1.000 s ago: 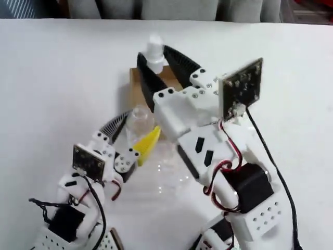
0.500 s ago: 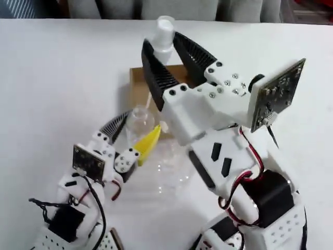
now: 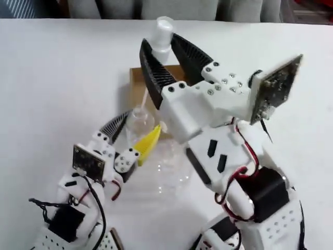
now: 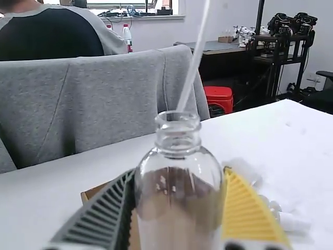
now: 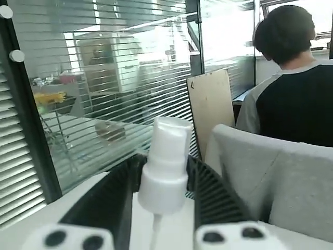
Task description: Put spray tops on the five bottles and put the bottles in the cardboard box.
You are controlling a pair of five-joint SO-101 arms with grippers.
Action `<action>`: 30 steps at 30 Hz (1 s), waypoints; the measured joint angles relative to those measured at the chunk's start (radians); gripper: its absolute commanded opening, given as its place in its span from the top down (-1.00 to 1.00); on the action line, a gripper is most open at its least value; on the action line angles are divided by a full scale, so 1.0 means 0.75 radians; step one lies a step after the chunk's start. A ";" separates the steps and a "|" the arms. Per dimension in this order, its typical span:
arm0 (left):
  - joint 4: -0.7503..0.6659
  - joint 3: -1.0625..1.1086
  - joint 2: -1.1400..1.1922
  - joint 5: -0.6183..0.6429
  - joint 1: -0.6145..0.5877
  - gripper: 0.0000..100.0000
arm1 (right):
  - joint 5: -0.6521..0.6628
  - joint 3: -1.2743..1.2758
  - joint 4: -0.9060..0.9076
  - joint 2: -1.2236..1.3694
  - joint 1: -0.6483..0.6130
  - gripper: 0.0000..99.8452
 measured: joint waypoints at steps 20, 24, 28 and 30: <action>0.000 0.000 0.000 0.000 0.000 0.96 | -0.014 0.297 0.076 -0.033 -0.063 0.58; 0.000 0.000 0.000 0.000 0.000 0.96 | -0.014 0.299 0.080 -0.074 -0.078 0.63; 0.000 0.000 0.000 0.000 0.000 0.96 | -0.014 0.299 0.080 -0.117 -0.086 0.74; 0.000 0.000 0.000 0.000 0.000 0.96 | -0.014 0.297 0.080 -0.143 -0.086 0.83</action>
